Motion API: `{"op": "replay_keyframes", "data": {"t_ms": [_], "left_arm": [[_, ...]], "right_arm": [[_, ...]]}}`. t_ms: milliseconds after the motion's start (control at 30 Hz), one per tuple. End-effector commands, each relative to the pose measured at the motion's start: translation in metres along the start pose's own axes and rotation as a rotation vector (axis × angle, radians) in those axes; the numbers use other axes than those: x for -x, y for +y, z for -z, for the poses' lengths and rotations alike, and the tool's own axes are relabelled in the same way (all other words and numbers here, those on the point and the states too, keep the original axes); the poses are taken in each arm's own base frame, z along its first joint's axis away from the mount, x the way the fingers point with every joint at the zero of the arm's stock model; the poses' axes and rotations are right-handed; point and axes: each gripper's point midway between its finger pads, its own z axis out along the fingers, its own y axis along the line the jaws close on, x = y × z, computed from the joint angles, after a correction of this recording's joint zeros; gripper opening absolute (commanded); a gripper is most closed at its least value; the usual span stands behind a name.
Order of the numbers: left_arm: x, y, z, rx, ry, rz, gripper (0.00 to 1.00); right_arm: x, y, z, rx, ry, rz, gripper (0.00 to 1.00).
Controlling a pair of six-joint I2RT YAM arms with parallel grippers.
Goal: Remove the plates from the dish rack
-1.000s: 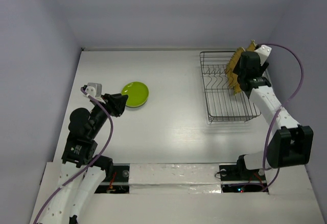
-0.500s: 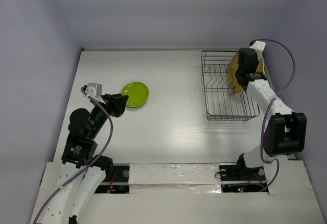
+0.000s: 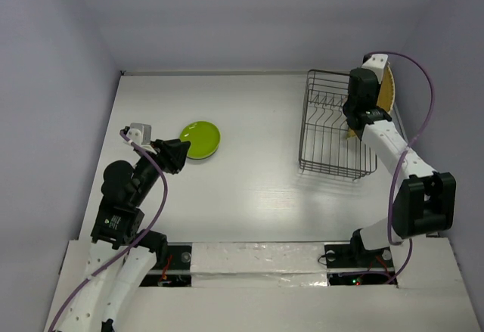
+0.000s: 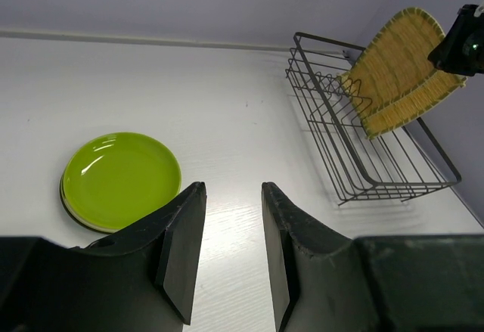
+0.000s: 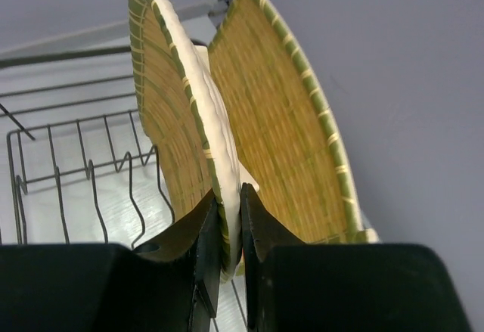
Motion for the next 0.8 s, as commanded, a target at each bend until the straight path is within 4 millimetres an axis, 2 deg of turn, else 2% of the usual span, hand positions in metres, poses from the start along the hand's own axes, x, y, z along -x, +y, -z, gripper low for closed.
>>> {"op": "replay_keyframes", "data": {"t_ms": [0, 200, 267, 367, 467, 533, 567, 633, 667, 700, 733, 767], "left_arm": [[0.026, -0.012, 0.005, -0.037, -0.075, -0.021, 0.32], [0.026, -0.012, 0.005, -0.035, -0.074, -0.023, 0.32], [0.026, -0.012, 0.005, -0.035, -0.075, -0.021, 0.32], [0.026, -0.012, 0.005, -0.034, -0.076, -0.021, 0.32], [0.026, -0.011, 0.005, -0.03, -0.074, -0.021, 0.32], [0.026, -0.011, 0.005, -0.027, -0.074, -0.02, 0.32], [0.026, -0.011, 0.005, -0.029, -0.076, -0.021, 0.32], [0.025, -0.01, 0.004, -0.026, -0.071, -0.02, 0.32], [0.025, -0.01, 0.004, -0.027, -0.07, -0.021, 0.32], [0.024, -0.01, 0.004, -0.024, -0.068, -0.021, 0.32], [0.025, -0.01, 0.004, -0.025, -0.069, -0.02, 0.32], [0.024, -0.009, 0.004, -0.023, -0.069, -0.021, 0.32]], "right_arm": [[0.076, -0.012, 0.024, -0.008, -0.215, -0.121, 0.0], [0.103, -0.013, 0.053, 0.007, -0.268, -0.158, 0.0], [0.12, -0.006, 0.076, 0.052, -0.302, -0.187, 0.0], [0.133, 0.004, 0.103, 0.092, -0.33, -0.19, 0.0], [0.134, 0.041, 0.132, 0.278, -0.319, -0.233, 0.0], [0.128, 0.067, 0.149, 0.432, -0.281, -0.326, 0.0], [0.12, 0.094, 0.16, 0.585, -0.254, -0.326, 0.0], [0.114, 0.124, 0.172, 0.733, -0.216, -0.402, 0.0], [0.108, 0.144, 0.182, 0.843, -0.191, -0.391, 0.0], [0.102, 0.157, 0.186, 0.879, -0.168, -0.389, 0.0], [0.083, 0.18, 0.19, 0.907, -0.117, -0.35, 0.0], [0.075, 0.19, 0.193, 0.921, -0.097, -0.324, 0.0]]}}
